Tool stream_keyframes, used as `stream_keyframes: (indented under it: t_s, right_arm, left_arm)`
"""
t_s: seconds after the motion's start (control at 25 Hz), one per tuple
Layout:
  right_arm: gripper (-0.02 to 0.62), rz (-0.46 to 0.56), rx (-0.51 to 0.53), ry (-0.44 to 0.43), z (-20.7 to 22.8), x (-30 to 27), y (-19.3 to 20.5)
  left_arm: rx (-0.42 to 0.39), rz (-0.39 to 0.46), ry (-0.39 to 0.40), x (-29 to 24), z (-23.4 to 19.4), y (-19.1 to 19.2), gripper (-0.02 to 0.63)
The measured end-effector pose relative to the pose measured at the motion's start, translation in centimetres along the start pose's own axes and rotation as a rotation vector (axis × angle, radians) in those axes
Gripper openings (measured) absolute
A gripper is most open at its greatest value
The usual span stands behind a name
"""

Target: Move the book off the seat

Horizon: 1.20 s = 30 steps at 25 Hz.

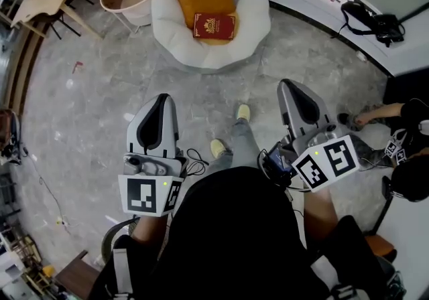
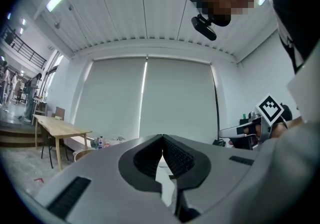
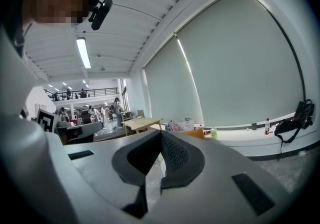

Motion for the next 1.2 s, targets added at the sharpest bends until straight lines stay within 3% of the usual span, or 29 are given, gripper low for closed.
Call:
stream_keyframes:
  t_s: [0.56,1.2]
  right_arm:
    - [0.014,0.02,-0.002,-0.039,4.3,-3.9,-1.5]
    - [0.014,-0.016,-0.025,-0.063,16.0,-10.5,-4.5]
  left_arm:
    - [-0.028,0.027,0.012,-6.0,0.8,-0.6,0.011]
    - [-0.054,-0.028,-0.009,-18.5,2.2,-0.3,0.011]
Point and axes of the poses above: the fingertips, and each gripper's own axes: x backward along the fingers, z to its right, y out of its underside, the point moved 3 cm from there along x, backward along the fingers, and after that the axes turned 13 degrees about -y, right-handed, at the moved point
